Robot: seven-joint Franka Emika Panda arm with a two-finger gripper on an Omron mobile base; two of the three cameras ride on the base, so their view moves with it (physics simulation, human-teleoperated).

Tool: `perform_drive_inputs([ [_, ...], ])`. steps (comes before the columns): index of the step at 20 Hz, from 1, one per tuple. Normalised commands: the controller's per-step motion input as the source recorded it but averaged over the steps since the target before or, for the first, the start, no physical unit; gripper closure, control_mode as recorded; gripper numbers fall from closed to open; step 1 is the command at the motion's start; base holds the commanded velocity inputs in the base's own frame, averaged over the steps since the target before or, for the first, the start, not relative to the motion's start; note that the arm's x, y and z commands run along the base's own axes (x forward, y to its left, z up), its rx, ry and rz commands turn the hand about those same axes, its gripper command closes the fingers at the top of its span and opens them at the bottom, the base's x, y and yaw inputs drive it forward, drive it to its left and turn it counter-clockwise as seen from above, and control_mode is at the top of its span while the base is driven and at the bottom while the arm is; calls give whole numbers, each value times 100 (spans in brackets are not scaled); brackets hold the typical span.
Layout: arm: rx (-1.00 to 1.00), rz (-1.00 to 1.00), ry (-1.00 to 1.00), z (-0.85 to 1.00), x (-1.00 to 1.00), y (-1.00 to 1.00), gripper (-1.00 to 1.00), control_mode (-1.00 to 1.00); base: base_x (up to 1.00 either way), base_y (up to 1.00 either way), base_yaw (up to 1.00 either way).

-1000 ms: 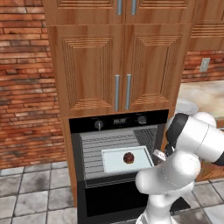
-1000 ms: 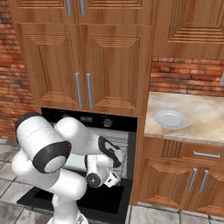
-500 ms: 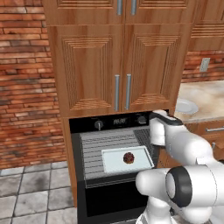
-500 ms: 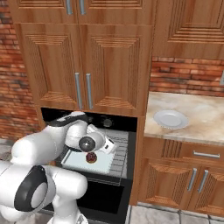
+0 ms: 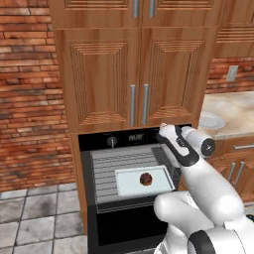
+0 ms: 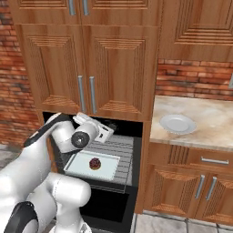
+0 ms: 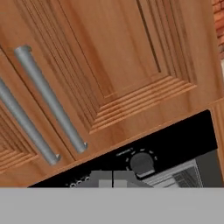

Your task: Take the baked cake out of the oven and place it on the plate for cooling. Then close the oven door.

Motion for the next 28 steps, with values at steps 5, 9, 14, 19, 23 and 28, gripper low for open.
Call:
perform_drive_inputs([
  [5,-6,21,20,-5,-72,10,100,-100,0,0,0],
  [9,-14,20,38,0,-72,21,100,-100,0,0,0],
  [14,-17,24,43,0,-71,14,100,-100,0,0,0],
  [19,-18,21,42,0,-62,28,100,-100,0,0,0],
  [23,-15,17,39,0,-51,30,100,-100,0,0,0],
  [28,-5,10,22,-10,-18,13,100,-100,0,0,0],
])
